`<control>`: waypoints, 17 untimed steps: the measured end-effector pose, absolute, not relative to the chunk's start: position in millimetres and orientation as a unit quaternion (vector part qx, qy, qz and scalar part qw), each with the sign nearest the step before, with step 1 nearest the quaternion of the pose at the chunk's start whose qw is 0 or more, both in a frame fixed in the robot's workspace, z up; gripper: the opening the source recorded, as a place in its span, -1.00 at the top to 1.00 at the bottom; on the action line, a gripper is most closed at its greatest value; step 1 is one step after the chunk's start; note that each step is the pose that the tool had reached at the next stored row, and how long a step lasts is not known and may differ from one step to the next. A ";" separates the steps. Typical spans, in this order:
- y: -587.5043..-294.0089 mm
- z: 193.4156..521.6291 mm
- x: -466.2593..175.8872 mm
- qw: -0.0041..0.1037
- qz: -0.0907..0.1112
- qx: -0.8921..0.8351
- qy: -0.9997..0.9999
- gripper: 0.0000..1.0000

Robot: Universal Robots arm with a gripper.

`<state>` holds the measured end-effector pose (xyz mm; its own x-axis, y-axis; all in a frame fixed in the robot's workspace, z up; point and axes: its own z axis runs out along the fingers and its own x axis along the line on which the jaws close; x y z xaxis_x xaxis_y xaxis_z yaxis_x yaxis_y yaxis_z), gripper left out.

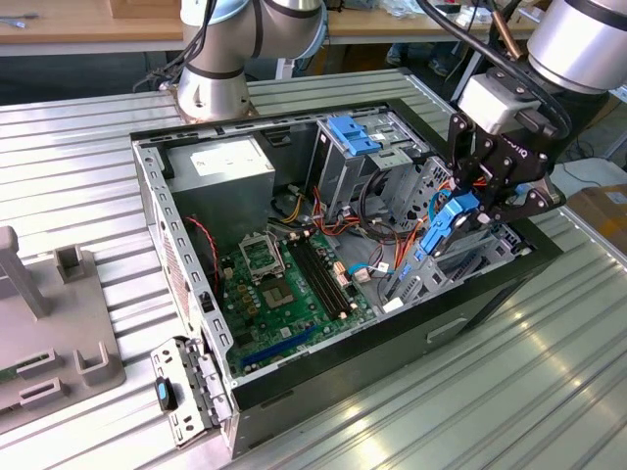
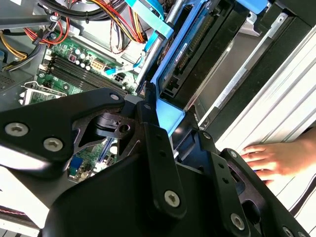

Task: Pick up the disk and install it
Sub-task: 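Insert the disk into the insertion slot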

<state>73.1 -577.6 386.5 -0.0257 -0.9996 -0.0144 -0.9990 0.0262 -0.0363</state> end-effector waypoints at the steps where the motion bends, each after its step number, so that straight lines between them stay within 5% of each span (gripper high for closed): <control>1: -577.5 385.6 73.1 0.018 -0.008 -0.698 0.716 0.26; 17: -577.6 368.8 73.1 0.018 -0.008 -0.698 0.716 0.26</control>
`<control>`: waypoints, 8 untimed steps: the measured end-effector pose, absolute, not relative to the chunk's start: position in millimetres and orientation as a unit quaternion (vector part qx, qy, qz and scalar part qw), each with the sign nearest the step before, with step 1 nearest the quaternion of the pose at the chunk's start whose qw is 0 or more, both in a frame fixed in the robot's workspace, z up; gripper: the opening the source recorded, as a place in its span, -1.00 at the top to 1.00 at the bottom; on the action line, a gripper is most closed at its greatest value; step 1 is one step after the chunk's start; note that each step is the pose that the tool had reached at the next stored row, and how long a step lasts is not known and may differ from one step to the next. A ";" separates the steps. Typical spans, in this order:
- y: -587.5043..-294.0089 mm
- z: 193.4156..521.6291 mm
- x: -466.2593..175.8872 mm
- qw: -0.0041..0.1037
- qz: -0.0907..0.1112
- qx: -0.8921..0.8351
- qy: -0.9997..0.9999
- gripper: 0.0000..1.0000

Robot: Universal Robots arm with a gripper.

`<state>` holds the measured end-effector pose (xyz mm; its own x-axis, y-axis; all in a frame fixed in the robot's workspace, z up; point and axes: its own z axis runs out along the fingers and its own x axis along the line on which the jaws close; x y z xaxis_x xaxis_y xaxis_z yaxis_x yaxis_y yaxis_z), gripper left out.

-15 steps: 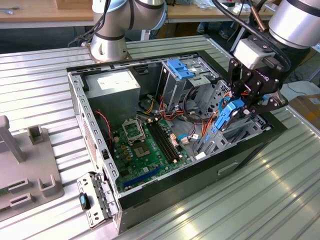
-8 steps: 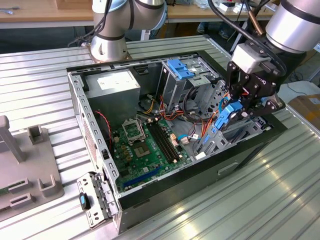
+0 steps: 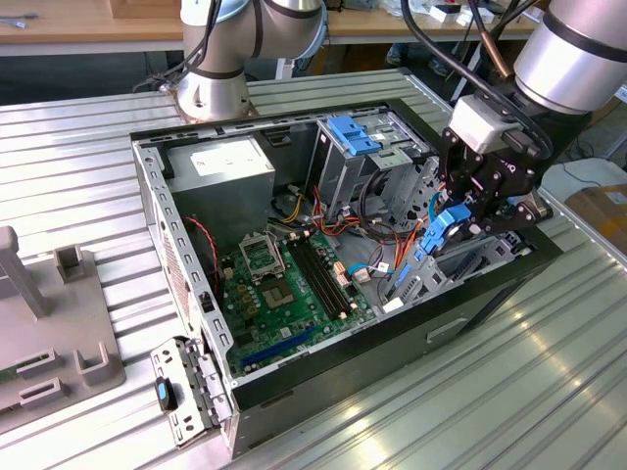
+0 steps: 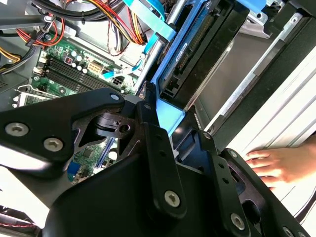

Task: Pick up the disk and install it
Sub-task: 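Insert the disk into the insertion slot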

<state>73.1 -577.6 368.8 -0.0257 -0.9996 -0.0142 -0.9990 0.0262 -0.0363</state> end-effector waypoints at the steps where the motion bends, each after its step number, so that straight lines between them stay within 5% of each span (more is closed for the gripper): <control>1: -577.6 368.9 73.1 0.018 -0.008 -0.698 0.716 0.26; 8: -577.5 365.2 73.1 0.018 -0.008 -0.698 0.716 0.26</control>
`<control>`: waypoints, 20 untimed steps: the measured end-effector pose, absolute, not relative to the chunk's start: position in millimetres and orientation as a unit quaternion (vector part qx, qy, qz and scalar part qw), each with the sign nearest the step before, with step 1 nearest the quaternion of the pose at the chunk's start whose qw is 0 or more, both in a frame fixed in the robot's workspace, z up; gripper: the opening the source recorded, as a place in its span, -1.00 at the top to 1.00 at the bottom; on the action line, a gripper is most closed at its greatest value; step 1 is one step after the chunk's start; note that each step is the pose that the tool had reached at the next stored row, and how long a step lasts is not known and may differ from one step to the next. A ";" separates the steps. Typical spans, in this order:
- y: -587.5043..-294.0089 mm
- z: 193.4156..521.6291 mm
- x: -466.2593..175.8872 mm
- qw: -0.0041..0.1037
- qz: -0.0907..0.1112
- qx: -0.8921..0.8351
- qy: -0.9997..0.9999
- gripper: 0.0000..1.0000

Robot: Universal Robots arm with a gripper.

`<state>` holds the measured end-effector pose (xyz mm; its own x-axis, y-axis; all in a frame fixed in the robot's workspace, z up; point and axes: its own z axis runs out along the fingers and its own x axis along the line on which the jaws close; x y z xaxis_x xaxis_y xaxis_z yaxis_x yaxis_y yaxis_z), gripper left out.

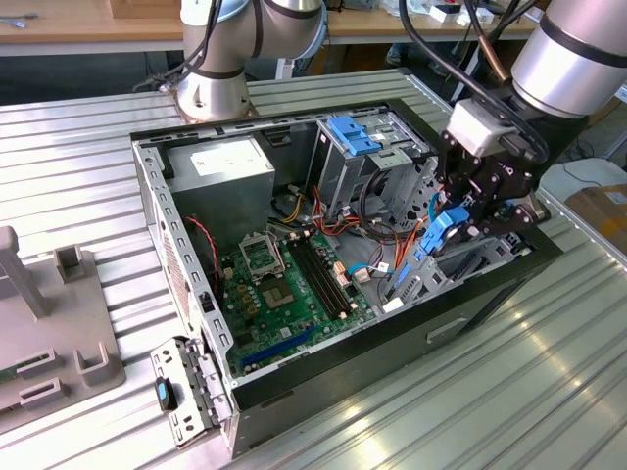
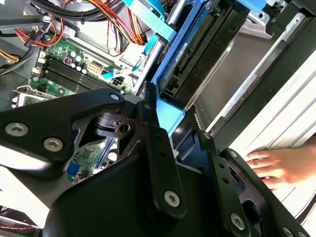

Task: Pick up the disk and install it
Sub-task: 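Insert the disk into the insertion slot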

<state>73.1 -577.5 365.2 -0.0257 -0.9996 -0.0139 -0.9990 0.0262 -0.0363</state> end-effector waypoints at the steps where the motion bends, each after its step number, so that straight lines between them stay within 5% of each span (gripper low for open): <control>1: -577.6 364.2 73.1 0.018 -0.008 -0.698 0.716 0.26; 20: -577.5 363.9 73.9 0.018 -0.008 -0.698 0.716 0.11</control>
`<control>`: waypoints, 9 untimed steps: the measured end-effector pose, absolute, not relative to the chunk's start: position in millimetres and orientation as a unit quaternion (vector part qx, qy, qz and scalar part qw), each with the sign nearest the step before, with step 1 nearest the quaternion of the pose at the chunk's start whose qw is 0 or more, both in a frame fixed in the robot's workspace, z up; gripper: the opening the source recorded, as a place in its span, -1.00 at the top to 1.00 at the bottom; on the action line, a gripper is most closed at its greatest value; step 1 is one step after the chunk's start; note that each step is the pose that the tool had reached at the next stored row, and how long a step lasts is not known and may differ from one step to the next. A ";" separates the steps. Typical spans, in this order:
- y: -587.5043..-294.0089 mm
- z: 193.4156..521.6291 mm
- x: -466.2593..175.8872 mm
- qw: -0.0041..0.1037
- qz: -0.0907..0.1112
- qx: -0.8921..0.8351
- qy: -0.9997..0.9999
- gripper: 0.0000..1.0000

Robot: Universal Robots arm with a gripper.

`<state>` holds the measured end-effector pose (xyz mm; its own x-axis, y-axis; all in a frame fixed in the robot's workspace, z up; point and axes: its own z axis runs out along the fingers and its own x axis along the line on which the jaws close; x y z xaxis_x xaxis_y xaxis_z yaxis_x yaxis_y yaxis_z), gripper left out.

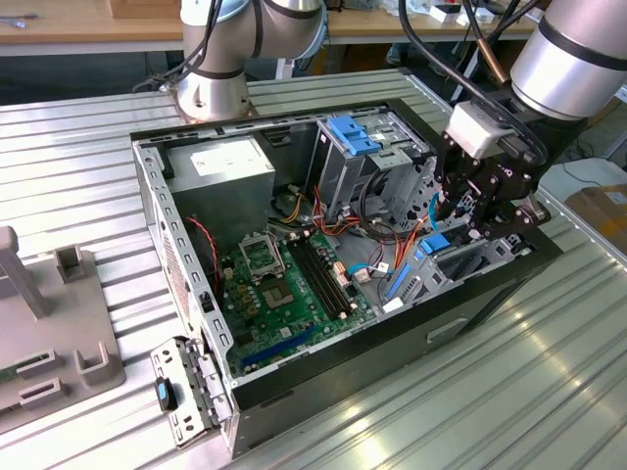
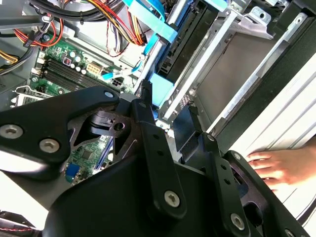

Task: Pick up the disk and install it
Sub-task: 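Insert the disk into the insertion slot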

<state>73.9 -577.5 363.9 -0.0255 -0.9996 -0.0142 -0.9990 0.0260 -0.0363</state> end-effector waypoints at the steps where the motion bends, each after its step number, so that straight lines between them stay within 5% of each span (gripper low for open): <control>1: -577.5 363.8 74.7 0.018 -0.008 -0.698 0.716 0.11; 9: -577.2 363.9 93.9 0.018 -0.008 -0.698 0.716 0.11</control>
